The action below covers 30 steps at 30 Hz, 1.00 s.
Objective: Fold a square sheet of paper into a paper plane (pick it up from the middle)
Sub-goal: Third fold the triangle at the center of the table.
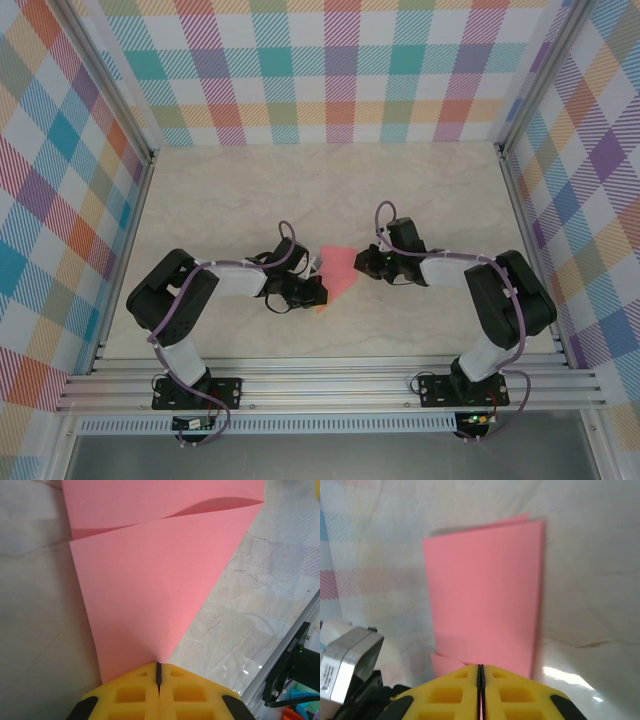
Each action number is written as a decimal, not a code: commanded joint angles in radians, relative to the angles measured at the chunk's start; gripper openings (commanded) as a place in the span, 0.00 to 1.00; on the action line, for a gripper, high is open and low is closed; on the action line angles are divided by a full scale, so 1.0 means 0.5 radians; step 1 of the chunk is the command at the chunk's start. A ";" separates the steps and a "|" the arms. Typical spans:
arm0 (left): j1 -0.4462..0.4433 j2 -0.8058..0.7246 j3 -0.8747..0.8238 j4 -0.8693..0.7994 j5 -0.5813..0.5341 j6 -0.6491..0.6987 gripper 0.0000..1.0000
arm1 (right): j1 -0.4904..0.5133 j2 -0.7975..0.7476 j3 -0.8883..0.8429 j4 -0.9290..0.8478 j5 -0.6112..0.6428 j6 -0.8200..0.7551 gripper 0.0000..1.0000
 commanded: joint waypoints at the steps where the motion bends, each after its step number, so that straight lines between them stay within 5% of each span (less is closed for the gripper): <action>1: 0.013 0.089 -0.068 -0.255 -0.107 0.029 0.00 | 0.103 0.093 0.064 0.048 -0.095 -0.015 0.10; 30: 0.013 -0.248 -0.182 -0.631 0.141 0.267 0.05 | 0.132 0.335 0.079 -0.198 0.109 0.003 0.07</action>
